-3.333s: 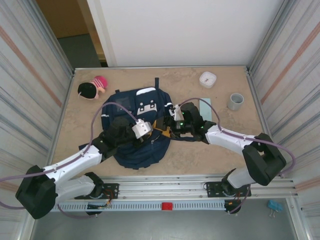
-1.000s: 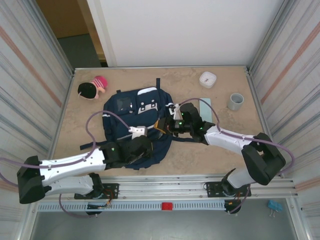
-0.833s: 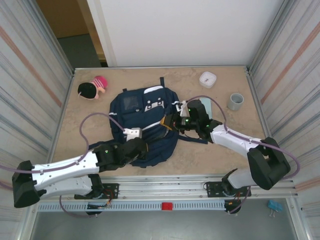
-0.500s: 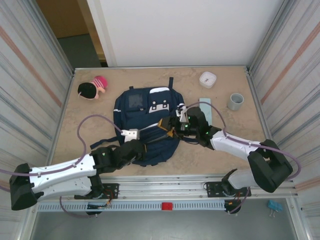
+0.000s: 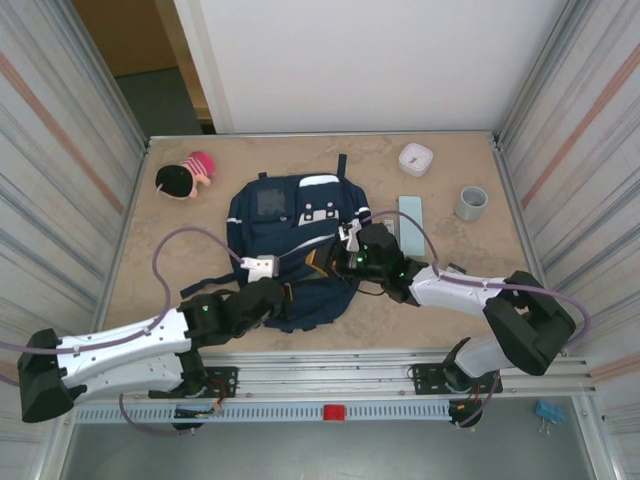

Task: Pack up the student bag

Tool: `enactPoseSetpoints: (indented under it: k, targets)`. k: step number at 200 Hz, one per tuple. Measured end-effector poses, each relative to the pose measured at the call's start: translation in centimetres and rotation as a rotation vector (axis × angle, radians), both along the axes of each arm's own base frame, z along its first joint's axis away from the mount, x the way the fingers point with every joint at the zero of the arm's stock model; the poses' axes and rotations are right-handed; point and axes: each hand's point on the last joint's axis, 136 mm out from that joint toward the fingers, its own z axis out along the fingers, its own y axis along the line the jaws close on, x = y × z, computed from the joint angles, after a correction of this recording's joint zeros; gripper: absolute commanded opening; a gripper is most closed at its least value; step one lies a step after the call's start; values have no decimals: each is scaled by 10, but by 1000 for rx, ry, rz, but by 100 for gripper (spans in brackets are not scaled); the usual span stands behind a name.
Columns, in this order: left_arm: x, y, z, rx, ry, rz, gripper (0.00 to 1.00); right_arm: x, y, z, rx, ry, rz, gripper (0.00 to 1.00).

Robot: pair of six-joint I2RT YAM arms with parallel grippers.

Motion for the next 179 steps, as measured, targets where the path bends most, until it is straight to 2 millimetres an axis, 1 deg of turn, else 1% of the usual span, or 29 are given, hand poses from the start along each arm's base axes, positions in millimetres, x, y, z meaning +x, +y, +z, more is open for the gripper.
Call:
enactPoseSetpoints:
  k: [15,35,47,57,73,79,86,104,110,117,126,134,143,150,163,179]
  targets:
    - [6,15,0,-7,-5,38,0,5,-4,17,-14,-42,42,5]
    - [13,38,-1,-5,-19,87,0,8,-9,49,-30,-125,99,5]
    - [17,50,1,-2,-36,114,0,10,-16,68,-22,-168,123,4]
    - [20,57,5,-6,-55,126,0,11,-24,78,-14,-182,143,3]
    - [24,63,15,-24,-92,127,0,11,-34,85,-10,-181,187,3]
    - [25,64,18,-34,-105,127,0,11,-36,86,-12,-177,204,4]
    - [27,65,21,-43,-119,121,0,10,-39,89,-13,-177,224,7]
    - [29,65,24,-64,-143,104,0,12,-42,94,-21,-174,251,22]
    - [29,64,24,-69,-149,97,0,12,-43,96,-23,-177,255,28]
    - [29,65,21,-65,-149,98,0,15,-45,98,-23,-182,249,37]
    - [29,68,15,-51,-141,101,0,18,-47,100,-16,-181,234,53]
    - [29,70,8,-39,-127,103,0,21,-47,102,-7,-189,218,60]
    - [28,71,3,-26,-114,104,0,23,-46,100,1,-195,197,63]
    - [28,71,-1,-16,-103,103,0,21,-44,95,6,-183,177,65]
    - [29,70,-5,-6,-89,99,0,15,-36,81,3,-152,141,66]
    - [29,67,-7,-6,-81,91,0,4,-23,59,-16,-100,97,67]
